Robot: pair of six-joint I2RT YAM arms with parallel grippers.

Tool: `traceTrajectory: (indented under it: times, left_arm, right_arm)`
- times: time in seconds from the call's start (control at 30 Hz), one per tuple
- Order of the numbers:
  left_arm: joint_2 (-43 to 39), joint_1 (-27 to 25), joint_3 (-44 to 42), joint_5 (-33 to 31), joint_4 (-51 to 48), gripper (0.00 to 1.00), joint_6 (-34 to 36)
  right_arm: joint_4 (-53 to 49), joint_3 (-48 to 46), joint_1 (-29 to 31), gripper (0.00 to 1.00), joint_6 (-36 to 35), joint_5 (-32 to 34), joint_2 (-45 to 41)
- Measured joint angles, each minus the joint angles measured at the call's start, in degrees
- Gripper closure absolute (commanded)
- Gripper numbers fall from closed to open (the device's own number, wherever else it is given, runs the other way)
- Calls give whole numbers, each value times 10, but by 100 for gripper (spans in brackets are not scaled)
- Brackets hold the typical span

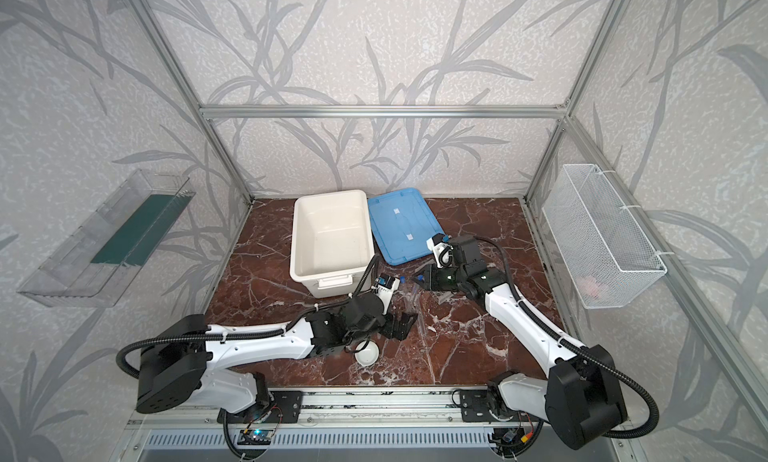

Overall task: Organize the chemistry lab equipment
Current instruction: 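Open the left gripper and carry the tube with the right gripper toward the rack, then lower the tube into a hole of the clear rack with the right gripper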

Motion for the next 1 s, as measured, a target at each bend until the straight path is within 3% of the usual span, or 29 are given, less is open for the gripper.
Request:
traceTrajectory:
  times: [0.27,0.47,0.73,1.0]
  left_arm:
    - [0,1,139,-6,-94,1,-75]
    - [37,20,171,21,-112,1,-119]
    - [102,55,231,46,-128,1,-124]
    - [134,74,260,38,-146,1,-102]
  right_arm:
    - [-3,14,0,83,-79,180,-95]
    - [65,5,0,83,-141,293,-108]
    - [197,-17,0,83,-188,350,-40]
    - [306,-18,0,83,-199,358,54]
